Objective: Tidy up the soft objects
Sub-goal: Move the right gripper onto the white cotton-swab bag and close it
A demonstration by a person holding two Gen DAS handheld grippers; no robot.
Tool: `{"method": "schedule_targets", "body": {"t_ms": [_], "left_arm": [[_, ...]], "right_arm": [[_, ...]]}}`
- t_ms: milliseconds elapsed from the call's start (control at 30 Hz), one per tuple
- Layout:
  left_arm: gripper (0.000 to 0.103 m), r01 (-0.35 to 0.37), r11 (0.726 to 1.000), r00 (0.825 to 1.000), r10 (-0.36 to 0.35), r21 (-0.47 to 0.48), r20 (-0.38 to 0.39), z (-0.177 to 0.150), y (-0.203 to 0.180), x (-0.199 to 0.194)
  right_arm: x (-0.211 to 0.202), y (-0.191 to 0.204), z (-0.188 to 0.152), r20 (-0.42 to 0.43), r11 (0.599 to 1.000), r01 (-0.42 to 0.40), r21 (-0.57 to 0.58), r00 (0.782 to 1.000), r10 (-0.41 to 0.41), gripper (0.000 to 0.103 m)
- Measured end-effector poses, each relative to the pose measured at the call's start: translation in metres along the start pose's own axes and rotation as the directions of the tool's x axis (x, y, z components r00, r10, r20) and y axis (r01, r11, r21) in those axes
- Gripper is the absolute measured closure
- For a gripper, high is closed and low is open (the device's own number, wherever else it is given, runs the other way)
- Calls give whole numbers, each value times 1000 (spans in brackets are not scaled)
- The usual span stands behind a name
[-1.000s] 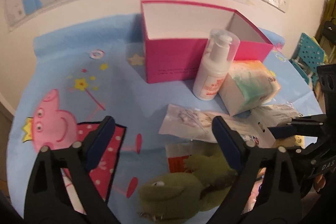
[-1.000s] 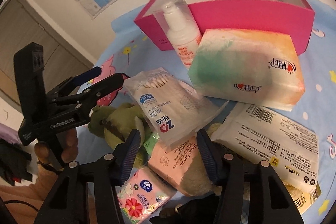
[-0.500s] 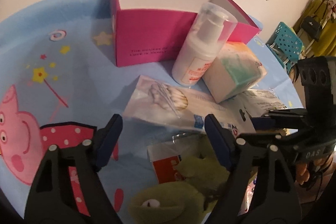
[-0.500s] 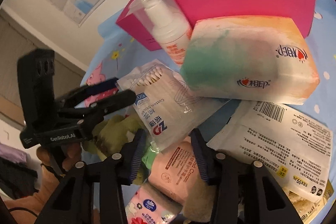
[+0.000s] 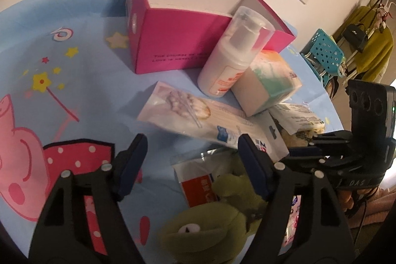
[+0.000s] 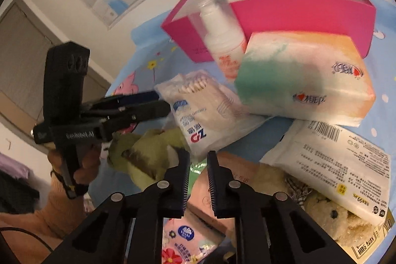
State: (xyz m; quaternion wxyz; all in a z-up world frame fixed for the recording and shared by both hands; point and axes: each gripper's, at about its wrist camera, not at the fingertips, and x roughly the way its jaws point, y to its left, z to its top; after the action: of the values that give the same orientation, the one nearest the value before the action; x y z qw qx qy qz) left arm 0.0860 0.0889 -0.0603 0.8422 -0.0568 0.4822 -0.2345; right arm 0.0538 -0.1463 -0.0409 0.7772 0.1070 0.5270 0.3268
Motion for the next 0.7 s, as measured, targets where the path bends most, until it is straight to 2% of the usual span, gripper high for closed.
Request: {"method": "schedule_targets", "body": {"t_ms": [33, 67, 100, 167, 300, 367, 467, 533, 600, 633, 667, 700], "left_arm": [[27, -8, 1000, 1000, 8, -3, -3, 1, 1, 1], [27, -10, 1000, 1000, 10, -6, -6, 3, 1, 4], [27, -8, 1000, 1000, 8, -12, -11, 3, 3, 5], [26, -2, 1000, 1000, 1, -24, -16, 6, 9, 7], [26, -12, 1000, 1000, 11, -28, -13, 13, 19, 5], [26, 15, 1000, 1000, -15, -21, -27, 18, 23, 7], [26, 11, 1000, 998, -12, -5, -65, 26, 22, 18], [26, 28, 1000, 996, -27, 10, -86, 29, 21, 25], [27, 30, 999, 995, -28, 13, -99, 30, 20, 30], [32, 22, 1000, 995, -20, 16, -95, 30, 20, 30], [34, 15, 1000, 997, -14, 15, -79, 30, 21, 28], [42, 23, 1000, 997, -22, 11, -69, 30, 22, 25]], "right_arm": [[-1, -5, 0, -2, 1000, -7, 29, 1000, 7, 86], [0, -9, 2, -12, 998, -4, 56, 1000, 4, 72], [0, -11, 4, -13, 997, -6, 76, 1000, 7, 63], [0, -13, 8, -3, 996, -24, 90, 1000, 24, 62], [7, -20, 14, -22, 990, -9, 140, 1000, 12, 62], [11, -21, 17, -15, 985, -11, 171, 1000, 14, 60], [16, -25, 18, -11, 977, -23, 210, 1000, 26, 60], [17, -23, 16, 3, 979, -13, 202, 1000, 13, 63], [19, -26, 12, 11, 979, -8, 203, 1000, 6, 77], [16, -29, 11, 18, 978, -7, 207, 1000, 3, 82], [12, -30, 9, 29, 980, -1, 198, 1000, -4, 94], [14, -28, 10, 35, 983, -3, 186, 999, -4, 95]]}}
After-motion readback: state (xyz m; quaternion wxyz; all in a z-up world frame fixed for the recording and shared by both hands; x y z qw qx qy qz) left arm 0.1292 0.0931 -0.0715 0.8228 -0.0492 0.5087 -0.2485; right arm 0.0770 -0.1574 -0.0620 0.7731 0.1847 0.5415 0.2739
